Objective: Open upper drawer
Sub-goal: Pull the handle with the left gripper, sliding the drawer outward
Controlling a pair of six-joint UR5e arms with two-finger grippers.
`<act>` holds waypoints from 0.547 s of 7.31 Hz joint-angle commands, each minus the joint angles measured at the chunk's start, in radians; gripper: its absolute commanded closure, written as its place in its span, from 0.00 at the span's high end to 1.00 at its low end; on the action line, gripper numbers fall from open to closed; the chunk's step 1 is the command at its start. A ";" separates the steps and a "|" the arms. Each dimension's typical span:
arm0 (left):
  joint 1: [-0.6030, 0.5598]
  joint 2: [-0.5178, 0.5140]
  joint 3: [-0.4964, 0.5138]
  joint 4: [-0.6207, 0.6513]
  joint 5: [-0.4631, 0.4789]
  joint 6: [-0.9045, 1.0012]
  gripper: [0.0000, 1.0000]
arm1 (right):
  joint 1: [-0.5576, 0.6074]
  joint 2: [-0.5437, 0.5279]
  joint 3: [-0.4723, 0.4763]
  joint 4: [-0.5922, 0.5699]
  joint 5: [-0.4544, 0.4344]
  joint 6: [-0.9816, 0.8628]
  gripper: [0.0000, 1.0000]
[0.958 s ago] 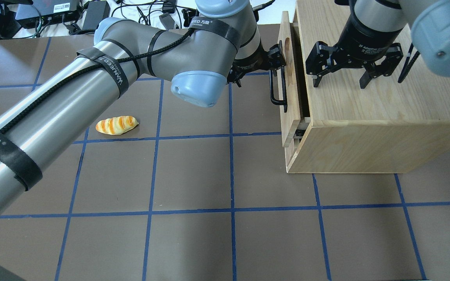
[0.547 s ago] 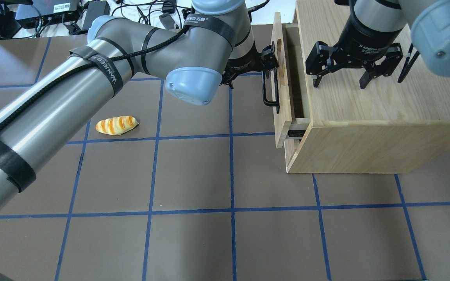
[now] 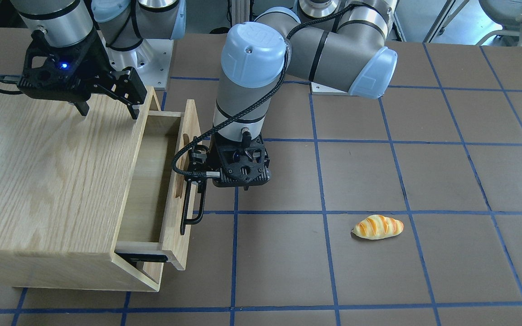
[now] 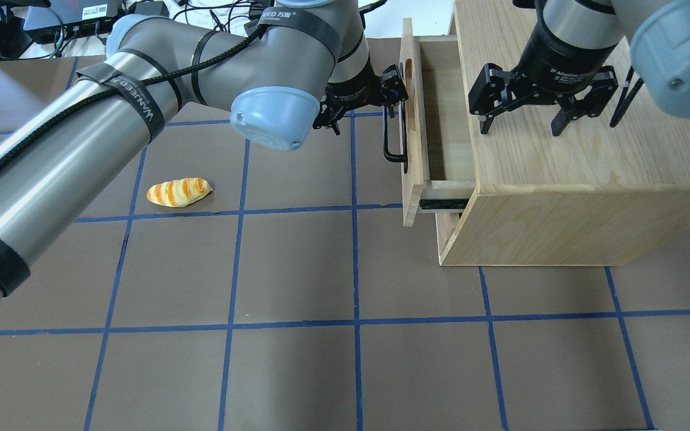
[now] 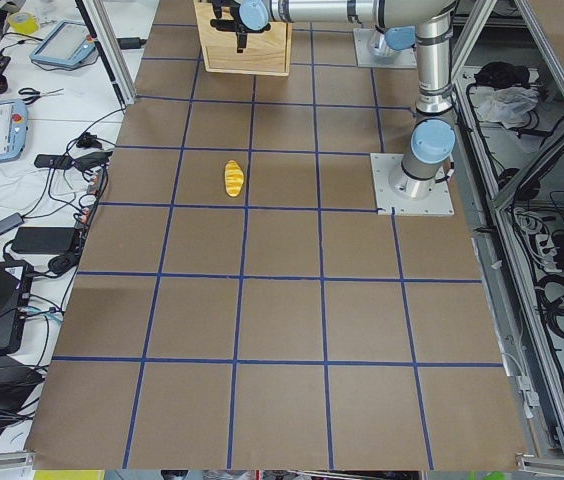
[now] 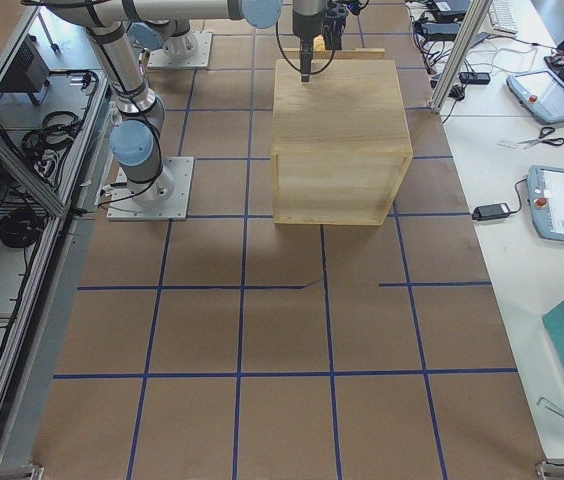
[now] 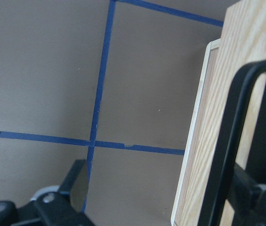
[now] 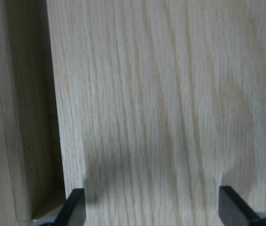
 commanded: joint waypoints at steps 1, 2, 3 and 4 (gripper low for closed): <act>0.004 0.006 -0.001 -0.015 0.043 0.012 1.00 | 0.000 0.000 0.000 0.000 -0.001 0.000 1.00; 0.021 0.008 -0.002 -0.027 0.048 0.025 1.00 | 0.000 0.000 0.000 0.000 0.001 0.000 1.00; 0.033 0.011 -0.001 -0.036 0.047 0.028 1.00 | 0.000 0.000 0.000 0.000 -0.001 0.000 1.00; 0.035 0.015 -0.001 -0.051 0.048 0.034 1.00 | 0.000 0.000 0.000 0.000 -0.001 0.000 1.00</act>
